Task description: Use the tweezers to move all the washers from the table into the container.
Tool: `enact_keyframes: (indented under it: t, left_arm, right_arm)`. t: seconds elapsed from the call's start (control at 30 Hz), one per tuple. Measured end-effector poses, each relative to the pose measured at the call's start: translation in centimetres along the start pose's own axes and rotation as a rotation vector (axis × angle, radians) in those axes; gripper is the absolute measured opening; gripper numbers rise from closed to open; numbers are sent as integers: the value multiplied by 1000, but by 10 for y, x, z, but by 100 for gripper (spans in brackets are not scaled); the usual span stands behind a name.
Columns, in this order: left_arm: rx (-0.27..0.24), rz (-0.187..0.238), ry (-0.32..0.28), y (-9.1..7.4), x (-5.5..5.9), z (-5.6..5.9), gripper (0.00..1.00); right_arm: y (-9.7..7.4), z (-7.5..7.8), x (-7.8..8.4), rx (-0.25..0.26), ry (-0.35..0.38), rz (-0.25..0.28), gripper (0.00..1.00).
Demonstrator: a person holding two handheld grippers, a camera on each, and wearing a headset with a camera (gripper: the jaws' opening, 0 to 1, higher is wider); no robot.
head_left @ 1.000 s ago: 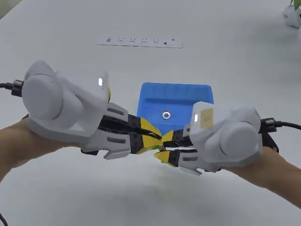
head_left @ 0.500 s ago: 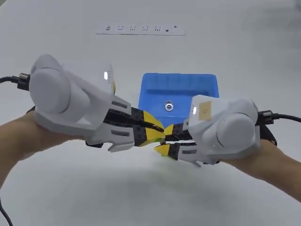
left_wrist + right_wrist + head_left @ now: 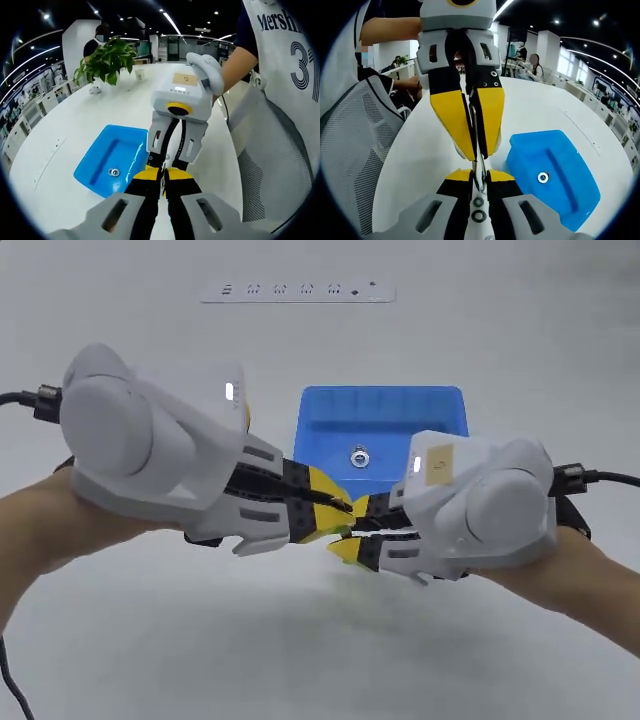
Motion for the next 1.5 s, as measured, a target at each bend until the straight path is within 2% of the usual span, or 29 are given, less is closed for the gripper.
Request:
enact_keyframes:
  t: [0.53, 0.63, 0.8, 0.93, 1.03, 1.23, 1.5]
  left_arm:
    - [-2, 2, -7, 0, 2, -3, 7]
    - [2, -9, -6, 1, 3, -3, 7]
    - [2, 0, -19, 2, 2, -4, 7]
    - [18, -1, -32, 3, 1, -5, 7]
    - [23, -4, -43, 4, 1, -6, 7]
    - [41, -5, -49, 5, 0, -7, 7]
    - [49, 4, -66, 6, -1, -7, 7]
  right_arm:
    - [3, 3, 1, 1, -1, -1, 12]
    - [4, 3, 3, -2, -2, -11, 12]
    - [3, 3, 3, -2, 7, -10, 12]
    - [1, 4, 3, -6, 4, -17, 12]
    - [-2, 4, 2, -14, -25, -18, 12]
    - [-3, 6, 2, -40, 3, -15, 11]
    - [-4, 5, 2, -37, 6, -20, 10]
Point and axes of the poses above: the centre of the closed fingertips' face, and the gripper's own axes: y roughly forward along the fingers, z roughly to its right, x roughly out of its underside, the point moved 2 cm from there along -y, roughly backward along the fingers, and after that the axes turned 4 degrees about y, right-handed, at the moved point
